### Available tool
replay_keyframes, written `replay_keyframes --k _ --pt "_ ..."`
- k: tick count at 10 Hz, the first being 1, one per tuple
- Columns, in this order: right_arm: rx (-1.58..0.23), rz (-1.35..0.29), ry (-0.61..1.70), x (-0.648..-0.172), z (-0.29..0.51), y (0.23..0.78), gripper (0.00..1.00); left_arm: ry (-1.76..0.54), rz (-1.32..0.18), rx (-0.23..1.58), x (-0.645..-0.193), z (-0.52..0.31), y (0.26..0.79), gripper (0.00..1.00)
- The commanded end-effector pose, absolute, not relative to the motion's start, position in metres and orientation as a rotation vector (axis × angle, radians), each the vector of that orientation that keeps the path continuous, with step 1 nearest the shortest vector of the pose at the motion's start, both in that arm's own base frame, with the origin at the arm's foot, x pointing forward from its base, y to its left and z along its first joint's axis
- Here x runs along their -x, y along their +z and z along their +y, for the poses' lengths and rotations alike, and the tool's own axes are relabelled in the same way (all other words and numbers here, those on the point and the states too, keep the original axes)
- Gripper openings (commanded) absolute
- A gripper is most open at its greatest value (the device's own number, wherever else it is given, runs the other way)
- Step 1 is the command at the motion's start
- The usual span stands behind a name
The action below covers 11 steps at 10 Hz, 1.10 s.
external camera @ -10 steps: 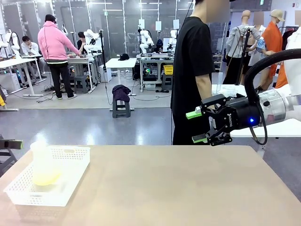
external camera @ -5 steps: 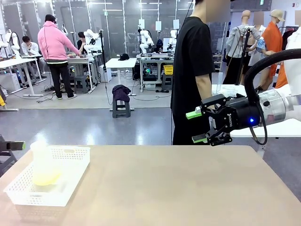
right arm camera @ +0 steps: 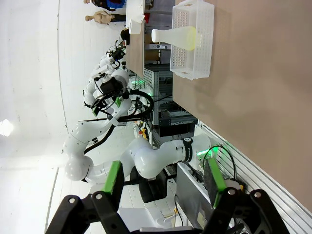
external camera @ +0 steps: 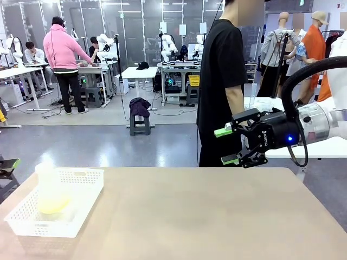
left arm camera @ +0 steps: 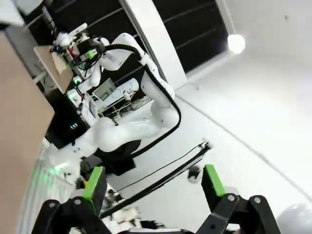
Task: Prepare the solutions needed for the experiment.
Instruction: When the human places the Big flask in the center of the table, pick up the Big flask and place it in the left Organizing basket.
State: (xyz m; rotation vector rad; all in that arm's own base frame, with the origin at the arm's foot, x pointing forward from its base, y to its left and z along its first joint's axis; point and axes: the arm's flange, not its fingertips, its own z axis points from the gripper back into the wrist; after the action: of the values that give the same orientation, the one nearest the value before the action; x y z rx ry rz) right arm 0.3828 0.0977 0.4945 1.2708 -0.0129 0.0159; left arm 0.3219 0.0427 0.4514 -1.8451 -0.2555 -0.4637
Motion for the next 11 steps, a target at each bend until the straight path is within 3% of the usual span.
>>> replay_keyframes --k 1,6,11 --pt "-1.284 -0.014 0.013 -0.382 0.099 0.495 0.84 -0.353 -0.146 1.825 -0.322 0.042 0.479 1.00" --pt "-1.284 -0.014 0.013 -0.382 0.099 0.495 0.84 -0.290 -0.016 1.735 -0.333 0.036 0.479 1.00" --pt "-1.284 -0.014 0.013 -0.382 0.099 0.495 0.84 -0.303 -0.061 1.762 -0.327 0.039 0.474 1.00"
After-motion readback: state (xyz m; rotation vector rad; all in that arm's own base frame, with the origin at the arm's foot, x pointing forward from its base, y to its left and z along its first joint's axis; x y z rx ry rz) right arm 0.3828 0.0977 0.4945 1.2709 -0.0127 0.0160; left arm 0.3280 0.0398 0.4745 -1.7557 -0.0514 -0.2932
